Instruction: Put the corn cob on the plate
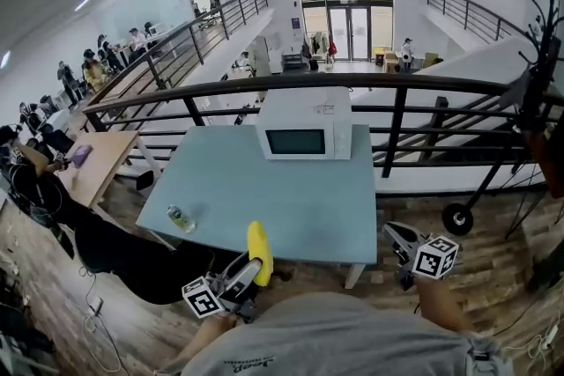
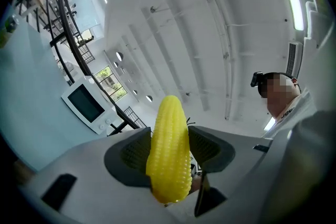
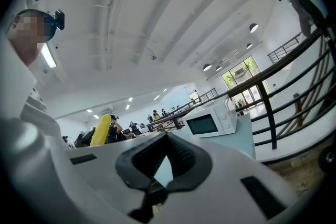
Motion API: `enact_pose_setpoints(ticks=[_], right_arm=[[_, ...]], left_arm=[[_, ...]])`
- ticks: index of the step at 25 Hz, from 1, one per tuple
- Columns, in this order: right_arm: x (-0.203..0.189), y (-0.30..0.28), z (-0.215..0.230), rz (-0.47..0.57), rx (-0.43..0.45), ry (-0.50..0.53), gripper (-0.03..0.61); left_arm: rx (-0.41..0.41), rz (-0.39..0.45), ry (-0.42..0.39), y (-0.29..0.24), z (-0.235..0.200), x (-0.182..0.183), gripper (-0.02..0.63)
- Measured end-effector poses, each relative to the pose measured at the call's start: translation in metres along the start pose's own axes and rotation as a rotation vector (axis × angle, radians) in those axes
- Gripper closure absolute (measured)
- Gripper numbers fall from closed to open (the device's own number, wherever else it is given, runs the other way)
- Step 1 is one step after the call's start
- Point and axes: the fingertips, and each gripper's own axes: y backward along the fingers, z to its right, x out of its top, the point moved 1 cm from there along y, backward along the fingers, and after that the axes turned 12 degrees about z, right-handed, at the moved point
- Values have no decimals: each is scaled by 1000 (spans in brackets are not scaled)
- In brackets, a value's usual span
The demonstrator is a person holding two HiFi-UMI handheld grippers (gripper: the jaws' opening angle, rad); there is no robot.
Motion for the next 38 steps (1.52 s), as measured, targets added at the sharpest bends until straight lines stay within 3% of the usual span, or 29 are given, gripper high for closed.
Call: enact_pose_setpoints(ticks=[3,8,14,19,23,31,38], right_arm=[[-6,4,17,-15,2,-9,569],[-19,-5,45,-24,-64,-57,569],[-4,-30,73,15,-162,8,569],[-5,-85,81,30,-252,0,569],[16,-141,76,49,-295,41,570],[20,-260,85,-23,-280,79,569],[35,-310,137,-101,-214,103,569]], left_arm=[[-1,-21,-6,-24,-7,-6,376],[-6,-29,52,-46,-41,-5,377],[-75,-57,121,-92,-110,15,377],[-121,-82,178,-129,-170,67,377],[-201,-124,178,-163,-200,113,377],[-194,-135,157,-187,-283,179,377],[-115,-70,121,-209,-329,187,377]])
